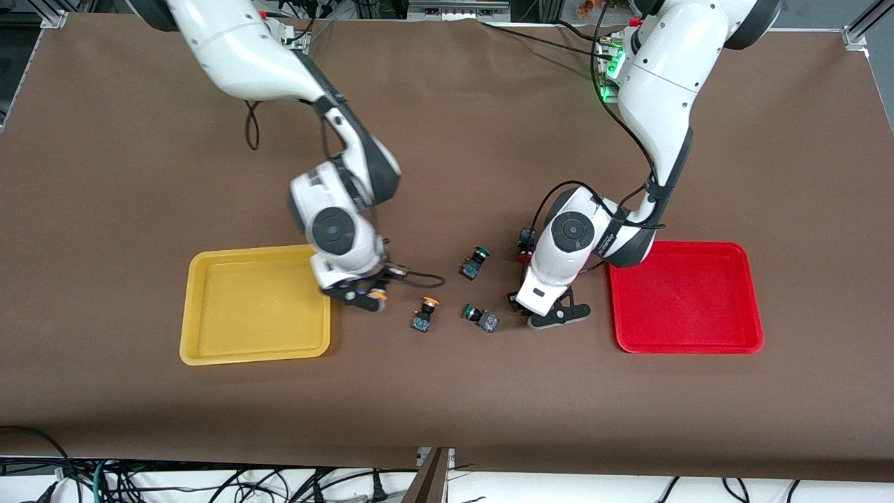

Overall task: Place red and yellow buttons in trays
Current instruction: 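Lower both held buttons into their matching trays and open both grippers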

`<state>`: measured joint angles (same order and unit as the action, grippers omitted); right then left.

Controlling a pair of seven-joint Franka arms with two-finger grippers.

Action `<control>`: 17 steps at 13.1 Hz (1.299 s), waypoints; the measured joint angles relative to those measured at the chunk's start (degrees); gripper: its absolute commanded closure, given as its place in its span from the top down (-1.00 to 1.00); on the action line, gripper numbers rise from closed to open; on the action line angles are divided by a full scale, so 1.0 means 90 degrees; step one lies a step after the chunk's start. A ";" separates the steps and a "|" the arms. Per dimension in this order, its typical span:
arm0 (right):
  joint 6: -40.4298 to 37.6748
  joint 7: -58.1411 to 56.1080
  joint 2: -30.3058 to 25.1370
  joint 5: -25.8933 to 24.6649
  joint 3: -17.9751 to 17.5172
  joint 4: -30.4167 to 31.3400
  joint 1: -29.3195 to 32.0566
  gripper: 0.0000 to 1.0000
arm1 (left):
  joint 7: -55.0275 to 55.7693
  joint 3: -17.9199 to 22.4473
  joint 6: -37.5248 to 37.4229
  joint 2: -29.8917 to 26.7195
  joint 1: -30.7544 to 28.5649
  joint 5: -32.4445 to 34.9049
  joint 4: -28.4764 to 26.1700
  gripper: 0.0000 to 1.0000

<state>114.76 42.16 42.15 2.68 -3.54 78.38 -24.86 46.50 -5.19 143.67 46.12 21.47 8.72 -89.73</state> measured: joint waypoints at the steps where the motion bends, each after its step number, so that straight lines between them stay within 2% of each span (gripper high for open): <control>1: -0.0409 -0.0611 -0.0146 -0.0001 0.0021 0.0002 0.0335 -1.00 | -0.0026 0.0024 -0.0240 -0.0052 -0.0032 0.0000 0.0079 -0.68; 3: -0.0954 -0.1849 -0.0236 -0.0018 0.0141 0.0040 0.1003 -1.00 | -0.0301 0.0073 -0.0939 -0.0253 -0.0168 0.0003 0.0309 -0.67; 6: -0.1023 -0.3439 -0.0154 -0.0046 0.0572 0.0276 0.1669 -1.00 | -0.1061 0.0115 -0.2357 -0.0676 -0.0564 0.0021 0.0511 -0.65; 8: -0.0981 -0.4118 -0.0006 -0.0048 0.0672 0.0387 0.2156 -1.00 | -0.2090 0.0148 -0.2997 -0.0926 -0.0946 0.0023 0.0512 -0.65; 10: -0.0903 -0.4371 0.0107 -0.0048 0.0671 0.0491 0.2455 -0.94 | -0.3117 0.0176 -0.3263 -0.1053 -0.1371 0.0034 0.0482 -0.65; 11: -0.0759 -0.4385 0.0127 -0.0048 0.0669 0.0616 0.2481 -0.73 | -0.3576 0.0179 -0.3304 -0.1070 -0.1565 0.0034 0.0435 -0.66; 12: -0.0559 -0.4385 0.0134 -0.0048 0.0663 0.0774 0.2479 0.04 | -0.3835 0.0179 -0.3320 -0.1072 -0.1676 0.0034 0.0340 -0.66; 13: -0.0405 -0.4385 0.0141 -0.0048 0.0663 0.0899 0.2482 0.99 | -0.3934 0.0178 -0.3321 -0.1083 -0.1710 0.0035 0.0159 -0.66; 15: -0.0312 -0.4383 0.0137 -0.0048 0.0662 0.0956 0.2496 1.00 | -0.3970 0.0163 -0.3155 -0.1112 -0.1701 0.0084 -0.0324 -0.65; 16: -0.0287 -0.4383 0.0095 -0.0048 0.0639 0.0919 0.2487 1.00 | -0.3970 0.0158 -0.2819 -0.1147 -0.1697 0.0152 -0.0644 -0.62; 17: -0.0294 -0.4383 0.0016 -0.0045 0.0590 0.0818 0.2454 1.00 | -0.3969 0.0165 -0.2340 -0.1177 -0.1717 0.0220 -0.0997 -0.07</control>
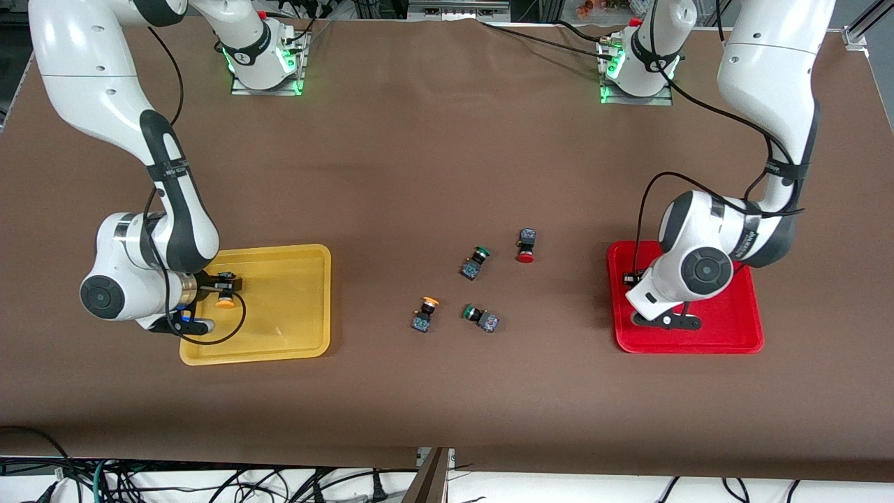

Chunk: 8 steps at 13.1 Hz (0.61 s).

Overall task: Place red and yellow buttons in trays
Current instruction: 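Lift both grippers and move them back to the remaining buttons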

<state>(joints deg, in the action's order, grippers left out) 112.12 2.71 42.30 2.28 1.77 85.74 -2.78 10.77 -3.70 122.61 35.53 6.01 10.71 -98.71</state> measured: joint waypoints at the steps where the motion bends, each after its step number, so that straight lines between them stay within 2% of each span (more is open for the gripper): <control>1: -0.0039 0.0009 -0.0106 0.0006 -0.0060 -0.0156 -0.0077 1.00 | 0.0000 0.0010 0.0437 -0.0011 -0.0063 0.0045 -0.0319 0.99; 4: -0.0025 0.1015 -0.0325 0.0014 -0.0156 -0.0691 -0.0732 1.00 | -0.0003 0.0010 0.0726 -0.0085 -0.0206 0.0051 -0.0599 1.00; 6: 0.0583 0.2122 -0.0308 0.0012 -0.0165 -0.0767 -0.1304 1.00 | -0.0003 -0.0049 0.0713 -0.0251 -0.0203 0.0051 -0.0600 1.00; 8: 0.1146 0.2959 -0.0197 0.0010 -0.0172 -0.0768 -0.1766 1.00 | 0.0058 -0.0330 0.0414 -0.0543 -0.0170 0.0049 -0.0527 1.00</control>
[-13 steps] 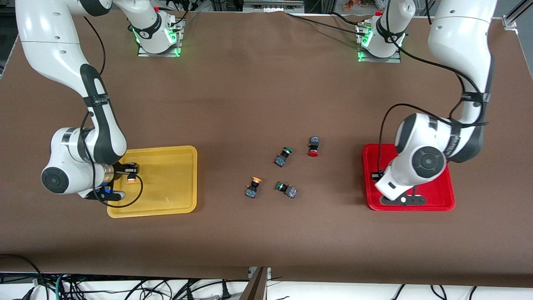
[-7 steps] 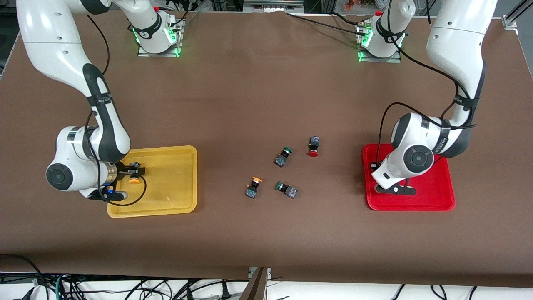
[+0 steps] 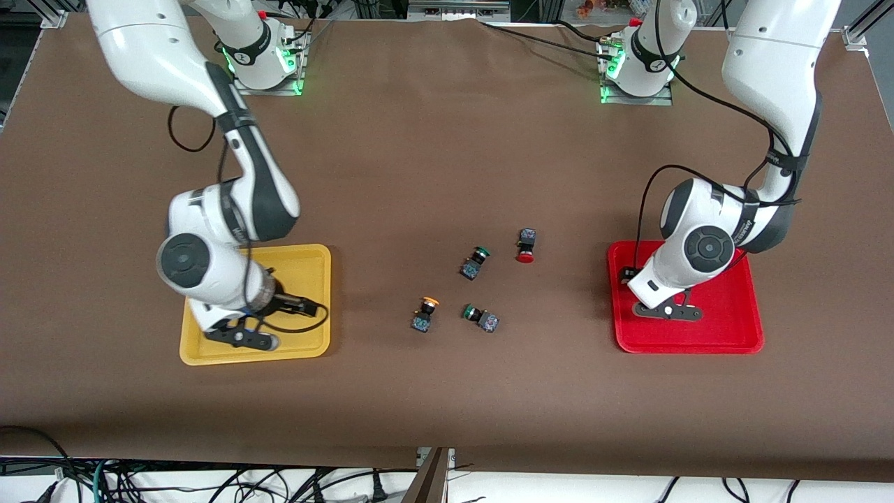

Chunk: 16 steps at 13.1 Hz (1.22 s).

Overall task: Place red and yellow buttons in trays
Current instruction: 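Lift both grippers and move them back to the remaining buttons, then grasp second red button with the left gripper while the right gripper grasps orange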

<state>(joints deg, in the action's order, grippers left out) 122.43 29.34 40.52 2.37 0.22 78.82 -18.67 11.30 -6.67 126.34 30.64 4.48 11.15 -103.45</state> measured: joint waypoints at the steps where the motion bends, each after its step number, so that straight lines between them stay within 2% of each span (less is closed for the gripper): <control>1: 0.0250 0.0406 0.0103 -0.0002 0.0002 -0.0005 -0.0226 1.00 | 0.0200 -0.0261 -0.0344 -0.0161 0.0016 -0.0001 0.0086 1.00; 3: 0.0904 0.1158 0.0432 -0.0009 0.0009 -0.0012 -0.0701 1.00 | 0.0972 -0.0911 -0.0878 -0.0402 0.0070 -0.0002 0.0247 1.00; 5: 0.1465 0.1504 0.0826 -0.0011 0.0034 -0.0118 -0.1053 1.00 | 0.1725 -0.1412 -0.0930 -0.0385 0.0270 -0.0002 0.0233 1.00; 9: 0.1596 0.1712 0.1398 -0.0011 0.0059 -0.0959 -0.1254 1.00 | 0.2623 -0.1508 -0.0516 0.0189 0.0958 0.0000 0.0151 1.00; 14: 0.1876 0.1796 0.2036 -0.0011 0.0064 -0.1591 -0.1472 1.00 | 0.2691 -0.1502 -0.0031 0.0705 0.1124 0.0000 0.0146 0.98; 15: 0.1890 0.1799 0.2078 -0.0011 0.0067 -0.1625 -0.1500 1.00 | 0.2691 -0.1501 -0.0010 0.0763 0.1138 0.0034 0.0145 0.74; 16: 0.1898 0.1801 0.2088 -0.0011 0.0068 -0.1641 -0.1528 1.00 | 0.2692 -0.1501 0.0004 0.0807 0.1144 0.0166 0.0146 0.40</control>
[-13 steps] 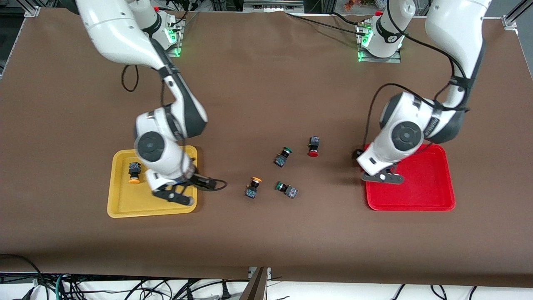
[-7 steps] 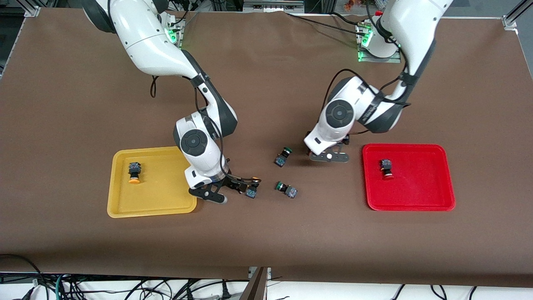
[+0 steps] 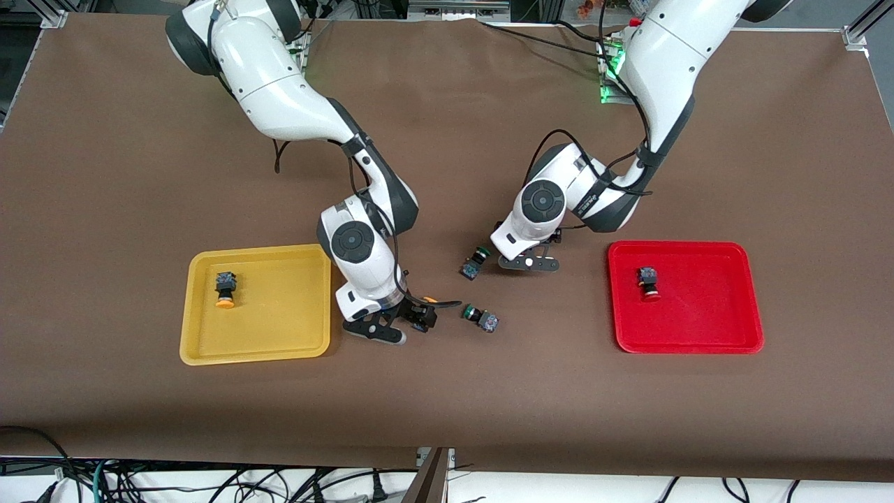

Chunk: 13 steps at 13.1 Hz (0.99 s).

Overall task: Place red and yellow buttons in trays
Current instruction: 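Grasp second red button with the left gripper while the right gripper grasps orange, then lower both held buttons into their matching trays and open both grippers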

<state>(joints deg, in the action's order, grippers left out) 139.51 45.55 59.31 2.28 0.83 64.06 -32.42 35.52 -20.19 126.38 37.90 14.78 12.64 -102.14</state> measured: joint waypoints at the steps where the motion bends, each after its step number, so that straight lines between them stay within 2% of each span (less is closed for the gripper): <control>1: 0.0003 0.0000 0.0001 0.0000 0.0000 -0.0012 -0.0025 1.00 | 0.0005 0.0000 0.0004 0.0034 0.0002 0.0140 0.0000 0.15; 5: 0.0196 0.0001 0.0127 0.0000 0.0008 -0.0032 -0.0112 0.96 | 0.0005 0.0000 0.0011 0.0086 0.0008 0.0228 0.0002 -0.68; 6: 0.0233 0.0001 0.0178 0.0000 0.0031 -0.0039 -0.0140 0.60 | 0.0005 0.0000 0.0011 0.0083 0.0007 0.0229 0.0010 -0.72; 8: 0.0309 0.0001 0.0225 0.0000 0.0083 -0.0044 -0.0181 -0.65 | 0.0005 0.0017 -0.0007 0.0067 -0.0017 0.0230 0.0086 -0.77; 9: 0.0317 0.0001 0.0225 -0.0006 0.0090 -0.0048 -0.0184 -1.00 | 0.0003 0.0026 -0.0091 0.0015 -0.0058 0.0232 0.0145 -0.76; 11: 0.0318 0.0001 0.0225 -0.0037 0.0097 -0.0069 -0.0185 -1.00 | -0.0278 0.0051 -0.0443 -0.0237 -0.0254 0.0238 0.0234 -0.74; 13: 0.0306 0.0001 0.0224 -0.0045 0.0101 -0.0104 -0.0187 -1.00 | -0.1098 0.0068 -0.0999 -0.0610 -0.0709 0.0238 0.0311 -0.73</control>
<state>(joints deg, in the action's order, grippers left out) 142.27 45.56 61.32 1.87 1.74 63.12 -34.10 25.64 -19.58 117.39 32.41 8.40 14.78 -99.35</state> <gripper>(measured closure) 0.573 0.595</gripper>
